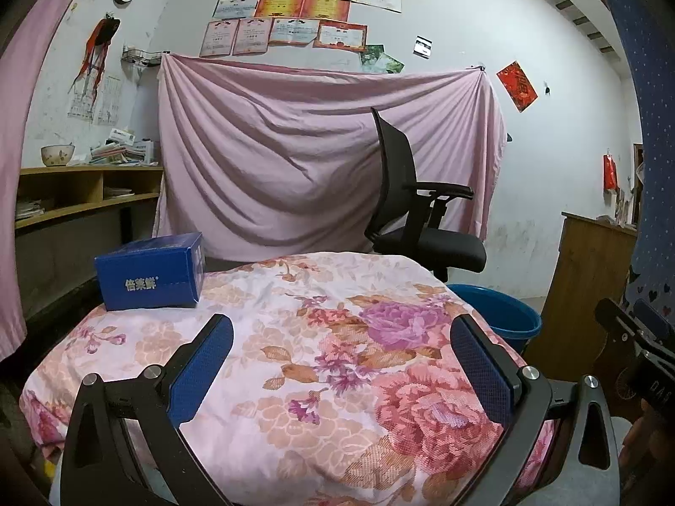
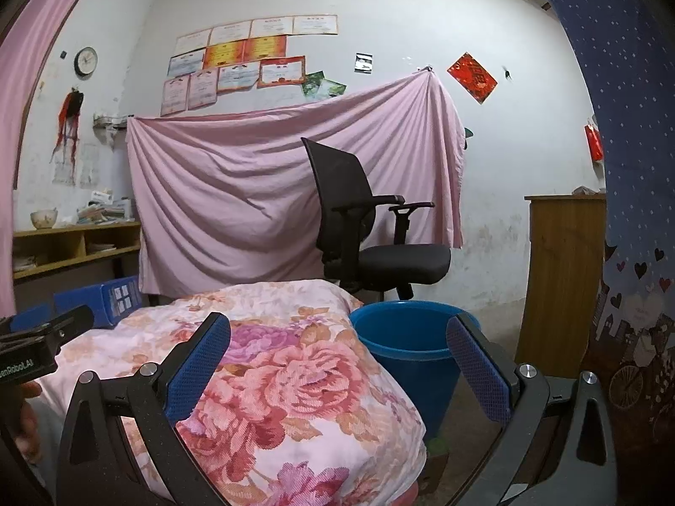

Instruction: Collect trash

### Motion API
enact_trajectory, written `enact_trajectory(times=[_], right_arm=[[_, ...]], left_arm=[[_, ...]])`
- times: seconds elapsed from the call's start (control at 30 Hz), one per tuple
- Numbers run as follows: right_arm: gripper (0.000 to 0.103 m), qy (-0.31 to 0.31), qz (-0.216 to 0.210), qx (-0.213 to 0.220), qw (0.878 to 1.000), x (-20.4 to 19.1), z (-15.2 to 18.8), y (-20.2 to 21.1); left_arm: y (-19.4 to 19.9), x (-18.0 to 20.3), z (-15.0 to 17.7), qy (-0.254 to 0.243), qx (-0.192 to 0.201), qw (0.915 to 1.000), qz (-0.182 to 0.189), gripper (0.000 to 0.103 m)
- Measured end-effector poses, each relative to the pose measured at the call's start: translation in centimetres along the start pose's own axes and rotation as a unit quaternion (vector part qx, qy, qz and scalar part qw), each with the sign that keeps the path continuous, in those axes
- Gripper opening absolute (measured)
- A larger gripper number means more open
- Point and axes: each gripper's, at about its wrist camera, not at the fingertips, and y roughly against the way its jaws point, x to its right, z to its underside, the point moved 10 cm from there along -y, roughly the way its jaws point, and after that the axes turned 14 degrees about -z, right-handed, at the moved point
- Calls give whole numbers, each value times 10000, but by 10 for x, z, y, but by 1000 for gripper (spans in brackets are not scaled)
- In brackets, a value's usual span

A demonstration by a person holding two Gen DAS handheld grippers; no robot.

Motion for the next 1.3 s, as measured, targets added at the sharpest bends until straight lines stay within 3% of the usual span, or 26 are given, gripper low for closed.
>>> enact_trajectory(times=[1.3], right_arm=[[103,-176,-34,-187,9997,7,11,0]], left_arm=[[-1,-4,5,-17,-32,10000,-17,101]])
